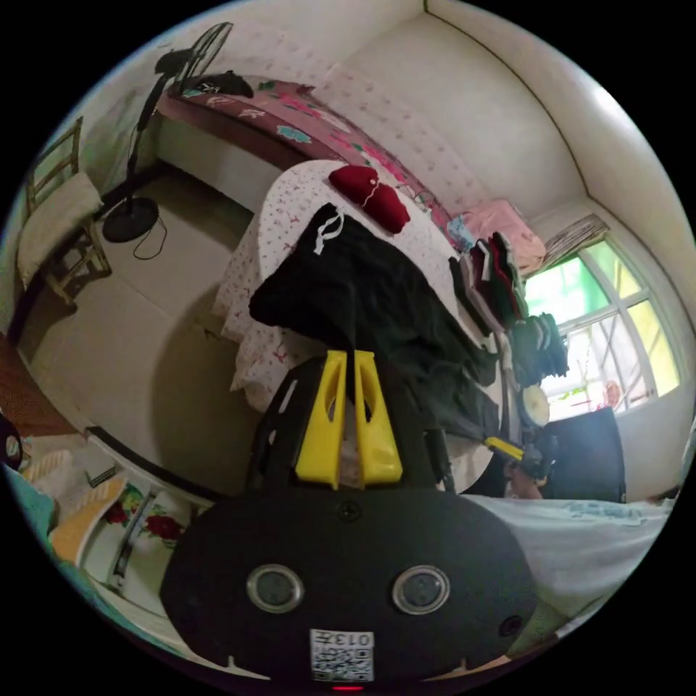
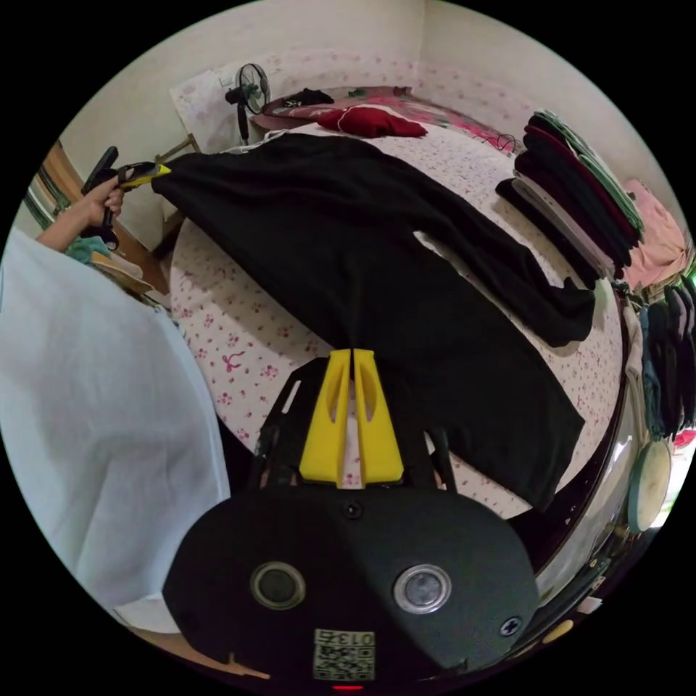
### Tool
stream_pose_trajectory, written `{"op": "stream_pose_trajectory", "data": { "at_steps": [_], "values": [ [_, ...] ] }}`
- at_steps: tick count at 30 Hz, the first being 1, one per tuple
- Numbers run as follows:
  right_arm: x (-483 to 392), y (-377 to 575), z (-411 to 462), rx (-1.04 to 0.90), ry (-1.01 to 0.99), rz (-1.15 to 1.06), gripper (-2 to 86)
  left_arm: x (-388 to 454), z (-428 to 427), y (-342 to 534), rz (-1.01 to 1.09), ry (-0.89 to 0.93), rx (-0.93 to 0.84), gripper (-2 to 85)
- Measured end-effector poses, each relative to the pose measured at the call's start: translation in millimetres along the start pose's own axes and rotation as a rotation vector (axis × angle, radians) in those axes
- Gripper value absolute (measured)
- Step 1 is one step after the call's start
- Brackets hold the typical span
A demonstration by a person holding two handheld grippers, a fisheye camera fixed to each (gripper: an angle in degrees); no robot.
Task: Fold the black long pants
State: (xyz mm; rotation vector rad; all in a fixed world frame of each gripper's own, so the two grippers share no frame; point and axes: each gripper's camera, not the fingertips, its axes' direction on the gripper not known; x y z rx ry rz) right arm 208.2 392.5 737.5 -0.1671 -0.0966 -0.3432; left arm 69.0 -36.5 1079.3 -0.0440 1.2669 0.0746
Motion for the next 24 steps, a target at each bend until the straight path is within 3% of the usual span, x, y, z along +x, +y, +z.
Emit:
{"op": "stream_pose_trajectory", "data": {
  "at_steps": [4,8,12,17,24],
  "values": [
    [6,-1,19,-0.106,0.018,-0.007,1.4,-21,24,9,-0.109,0.002,-0.051,4.7],
    [28,-4,-7,-0.021,0.042,0.067,2.3,-26,-13,14,-0.174,-0.026,0.156,5.7],
    [91,-4,-25,0.038,0.112,0.311,3.5,4,-41,-16,-0.041,-0.168,0.31,6.1],
    [164,-28,-28,0.079,0.175,0.496,4.8,58,1,-98,0.146,-0.222,0.161,8.2],
    [270,-93,-28,0.143,0.309,0.611,7.7,114,73,-200,0.22,-0.353,0.054,11.6]
  ]
}}
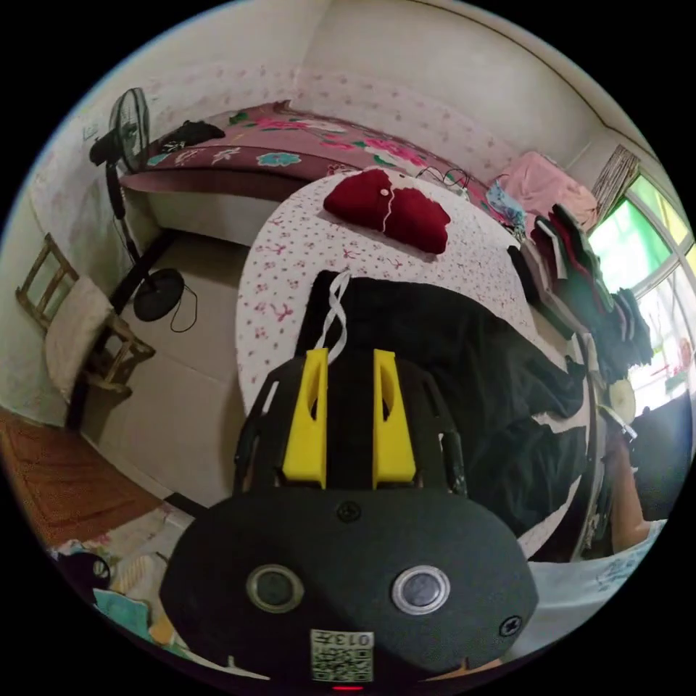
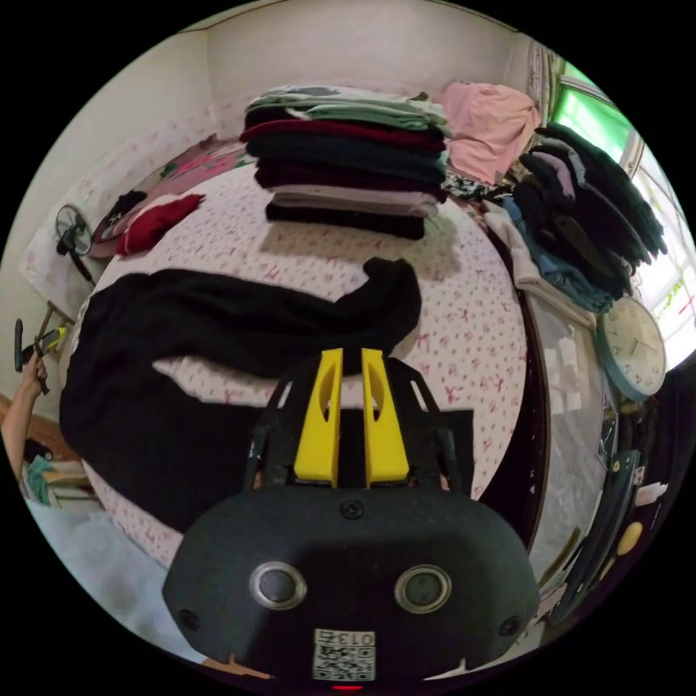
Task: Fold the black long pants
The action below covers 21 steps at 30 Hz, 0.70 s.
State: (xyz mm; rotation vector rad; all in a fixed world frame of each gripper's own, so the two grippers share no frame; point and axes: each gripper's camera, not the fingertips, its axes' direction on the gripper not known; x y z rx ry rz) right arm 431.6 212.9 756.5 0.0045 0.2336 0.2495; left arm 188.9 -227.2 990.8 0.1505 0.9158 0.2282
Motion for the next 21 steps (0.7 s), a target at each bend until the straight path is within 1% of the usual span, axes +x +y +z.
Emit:
{"op": "stream_pose_trajectory", "data": {
  "at_steps": [5,8,10,11,12,13,14,16,17,18,19,20,21],
  "values": [
    [31,-65,31,-0.028,0.054,0.014,9.8,11,24,-36,-0.021,-0.031,-0.038,13.9],
    [36,-100,59,-0.109,0.099,-0.105,10.4,18,42,-50,-0.006,-0.025,-0.118,15.4],
    [38,-120,87,-0.218,0.117,-0.22,11.3,23,51,-55,0.006,-0.036,-0.156,15.9],
    [40,-123,94,-0.254,0.126,-0.236,11.2,27,52,-58,0.002,-0.051,-0.153,15.9],
    [47,-130,108,-0.337,0.161,-0.23,10.9,30,53,-60,-0.006,-0.059,-0.15,14.9],
    [59,-134,118,-0.387,0.174,-0.195,9.1,31,53,-61,-0.009,-0.064,-0.151,14.5],
    [67,-135,122,-0.394,0.161,-0.167,8.2,35,53,-63,-0.009,-0.084,-0.151,12.1],
    [97,-134,137,-0.476,0.021,-0.044,2.4,41,53,-65,0.007,-0.152,-0.168,8.3],
    [102,-133,140,-0.509,-0.031,-0.03,2.1,45,52,-67,0.038,-0.168,-0.183,6.5],
    [113,-129,142,-0.533,-0.104,-0.002,1.6,48,48,-69,0.048,-0.137,-0.183,5.8],
    [124,-124,133,-0.473,-0.123,0.021,1.2,48,44,-70,0.042,-0.125,-0.175,5.5],
    [131,-121,126,-0.427,-0.121,0.04,1.1,49,34,-70,0.031,-0.121,-0.134,4.9],
    [146,-114,108,-0.327,-0.144,0.086,0.8,49,20,-67,0.027,-0.111,-0.067,4.7]
  ]
}}
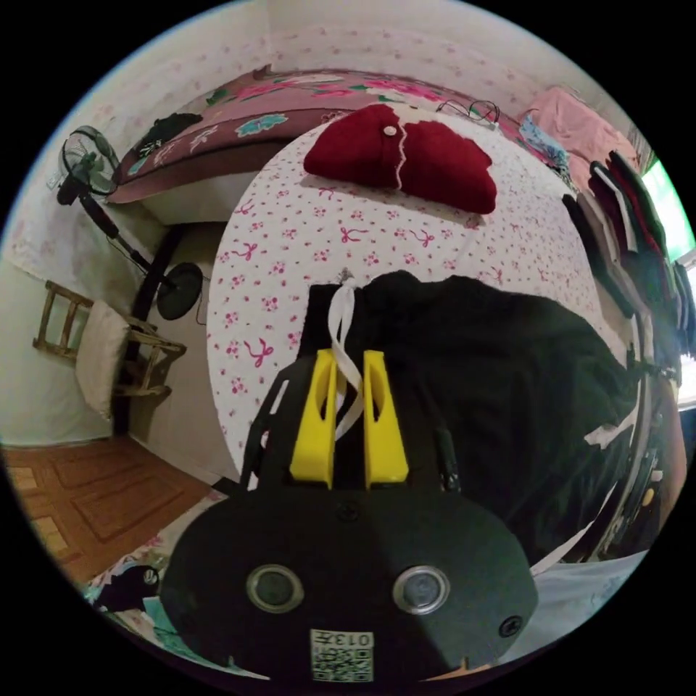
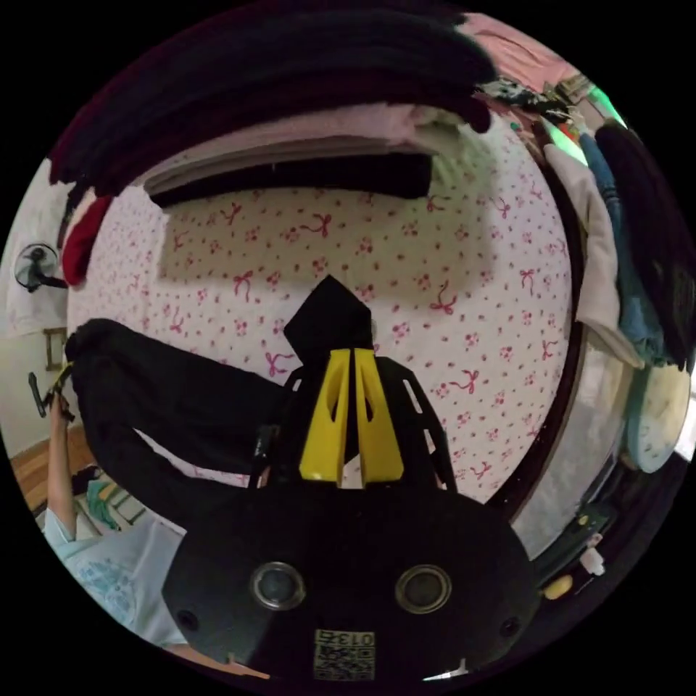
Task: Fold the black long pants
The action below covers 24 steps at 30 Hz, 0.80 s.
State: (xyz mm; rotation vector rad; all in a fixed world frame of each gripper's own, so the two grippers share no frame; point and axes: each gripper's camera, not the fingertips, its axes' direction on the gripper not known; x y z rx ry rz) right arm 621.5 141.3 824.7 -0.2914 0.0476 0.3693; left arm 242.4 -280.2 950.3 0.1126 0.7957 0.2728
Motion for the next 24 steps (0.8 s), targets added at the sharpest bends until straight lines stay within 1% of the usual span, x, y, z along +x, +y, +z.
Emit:
{"op": "stream_pose_trajectory", "data": {
  "at_steps": [1,2,3,4,7,9,11,13,15,18,20,22,24],
  "values": [
    [16,18,-20,0.143,-0.093,0.031,0.7,-1,-8,2,-0.001,0.015,0.042,4.6],
    [26,30,-31,0.226,-0.158,0.056,0.6,-4,-24,9,0.001,0.056,0.131,4.5],
    [48,55,-48,0.36,-0.284,0.131,0.5,-8,-38,18,0.003,0.086,0.214,4.4],
    [69,84,-60,0.496,-0.385,0.198,0.5,-10,-44,23,-0.001,0.096,0.245,4.4],
    [102,145,-61,0.657,-0.466,0.325,0.4,-19,-55,43,-0.015,0.162,0.317,4.4],
    [115,180,-50,0.708,-0.509,0.401,0.4,-22,-57,57,-0.016,0.204,0.338,4.4],
    [126,213,-29,0.697,-0.534,0.523,0.4,-23,-56,66,-0.021,0.215,0.331,4.5],
    [140,247,10,0.589,-0.562,0.684,0.4,-25,-51,73,-0.033,0.22,0.301,4.5],
    [148,267,31,0.539,-0.589,0.744,0.4,-26,-47,80,-0.042,0.223,0.267,4.6],
    [153,284,39,0.525,-0.545,0.749,0.4,-27,-43,84,-0.051,0.213,0.223,4.6],
    [159,289,39,0.559,-0.557,0.745,0.4,-26,-43,85,-0.061,0.227,0.218,4.4],
    [166,289,36,0.595,-0.6,0.723,0.4,-23,-49,84,-0.065,0.236,0.251,4.2],
    [168,287,27,0.656,-0.642,0.67,0.4,-17,-65,79,-0.037,0.26,0.321,4.0]
  ]
}}
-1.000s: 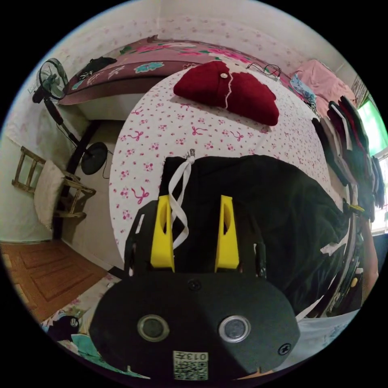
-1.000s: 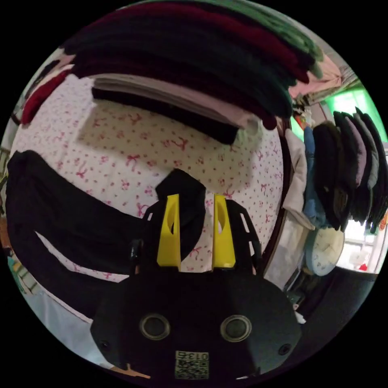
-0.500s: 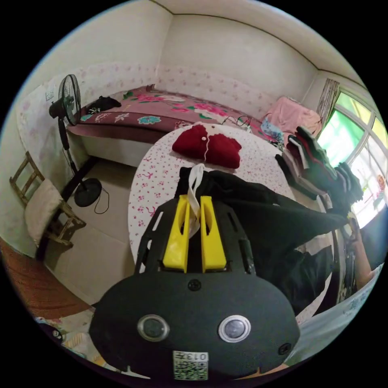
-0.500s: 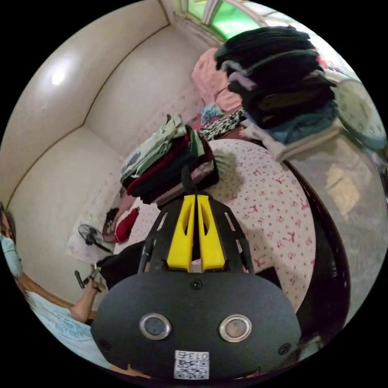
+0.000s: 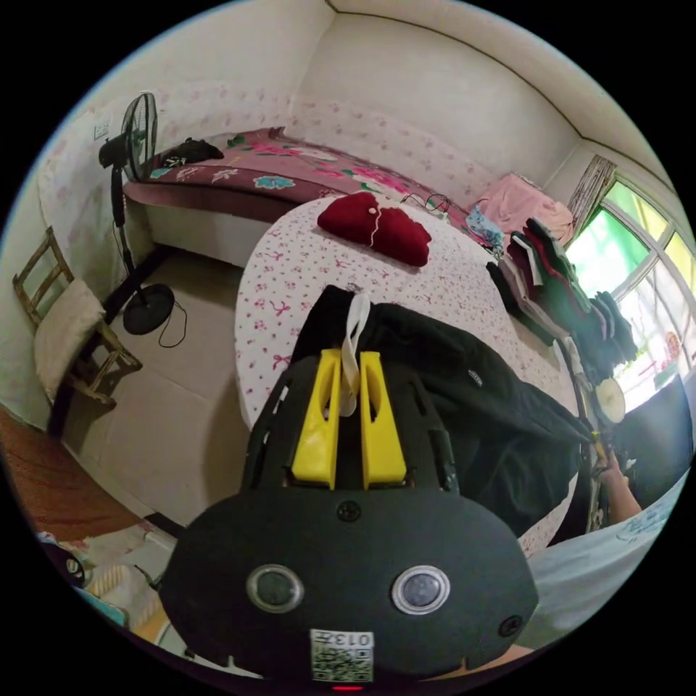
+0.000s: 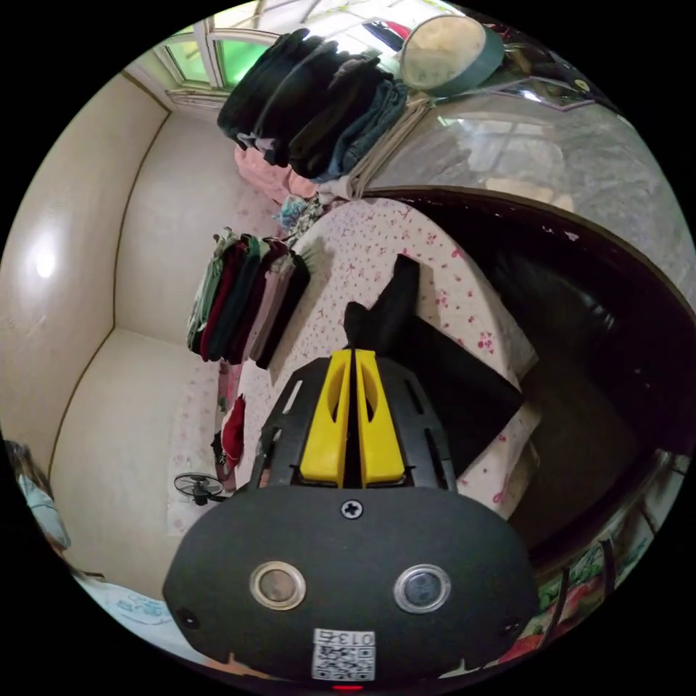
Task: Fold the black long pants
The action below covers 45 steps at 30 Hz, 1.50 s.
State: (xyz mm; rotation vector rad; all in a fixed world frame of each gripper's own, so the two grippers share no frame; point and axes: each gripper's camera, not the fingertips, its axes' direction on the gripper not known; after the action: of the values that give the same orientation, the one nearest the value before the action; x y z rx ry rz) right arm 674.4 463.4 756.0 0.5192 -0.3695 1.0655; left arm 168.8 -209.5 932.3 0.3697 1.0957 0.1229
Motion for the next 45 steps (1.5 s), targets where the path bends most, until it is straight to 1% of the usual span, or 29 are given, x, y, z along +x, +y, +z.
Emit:
{"op": "stream_pose_trajectory", "data": {
  "at_steps": [3,4,8,10,13,15,16,18,20,22,23,24,25,27,28,30,33,36,37,38,39,41,43,45],
  "values": [
    [-15,-12,-12,0.08,-0.124,-0.067,0.5,17,-17,-18,0.071,0.02,0.086,3.8],
    [-22,-18,-15,0.111,-0.137,-0.095,0.5,19,-19,-23,0.08,0.019,0.099,3.8],
    [-44,-44,4,0.118,-0.108,-0.152,0.6,23,-6,-66,0.07,0.015,0.126,4.1],
    [-55,-63,37,0.11,-0.085,-0.144,0.8,25,8,-87,0.056,-0.003,0.136,4.6],
    [-64,-85,88,0.095,-0.036,-0.108,1.3,18,49,-120,-0.06,-0.025,0.076,7.1],
    [-66,-93,118,0.05,-0.01,-0.088,1.8,5,93,-132,-0.23,-0.029,-0.104,8.6],
    [-66,-96,133,0.011,-0.02,-0.061,2.1,4,99,-132,-0.257,-0.035,-0.12,8.7],
    [-72,-96,142,0.002,-0.033,-0.082,2.4,6,107,-128,-0.324,-0.016,-0.06,9.1],
    [-80,-95,141,-0.01,-0.011,-0.154,2.7,13,107,-125,-0.323,0.011,-0.019,9.1],
    [-83,-94,135,-0.03,0.097,-0.228,3.4,33,105,-126,-0.231,-0.026,-0.005,8.5],
    [-82,-94,134,-0.039,0.136,-0.239,3.6,56,107,-129,-0.108,-0.029,-0.021,8.2],
    [-77,-95,133,-0.061,0.212,-0.248,4.4,84,115,-131,0.046,0.008,-0.074,8.3],
    [-72,-97,134,-0.086,0.272,-0.244,5.3,100,120,-131,0.128,0.036,-0.111,8.6],
    [-64,-99,141,-0.153,0.337,-0.229,6.7,169,143,-122,0.397,0.093,-0.251,9.9],
    [-61,-101,148,-0.191,0.38,-0.224,7.3,187,148,-118,0.454,0.103,-0.27,10.5],
    [-60,-103,159,-0.221,0.442,-0.225,8.1,252,171,-97,0.655,0.149,-0.351,12.4],
    [-69,-107,176,-0.24,0.517,-0.255,7.8,312,198,-74,0.827,0.158,-0.426,13.4],
    [-79,-109,195,-0.285,0.584,-0.286,3.5,346,228,-61,0.914,0.133,-0.51,11.8],
    [-84,-108,200,-0.316,0.608,-0.3,2.7,350,233,-60,0.924,0.12,-0.527,9.0],
    [-86,-109,202,-0.332,0.599,-0.308,2.4,357,240,-58,0.947,0.088,-0.536,3.2],
    [-94,-109,204,-0.355,0.58,-0.334,2.0,364,242,-57,0.988,0.089,-0.524,2.2],
    [-111,-107,196,-0.317,0.576,-0.409,1.6,372,244,-59,0.987,0.093,-0.547,1.3],
    [-135,-105,173,-0.26,0.543,-0.481,1.5,378,235,-63,0.999,0.108,-0.5,1.0],
    [-145,-101,151,-0.211,0.547,-0.513,1.7,381,221,-69,0.951,0.167,-0.471,0.9]
  ]
}}
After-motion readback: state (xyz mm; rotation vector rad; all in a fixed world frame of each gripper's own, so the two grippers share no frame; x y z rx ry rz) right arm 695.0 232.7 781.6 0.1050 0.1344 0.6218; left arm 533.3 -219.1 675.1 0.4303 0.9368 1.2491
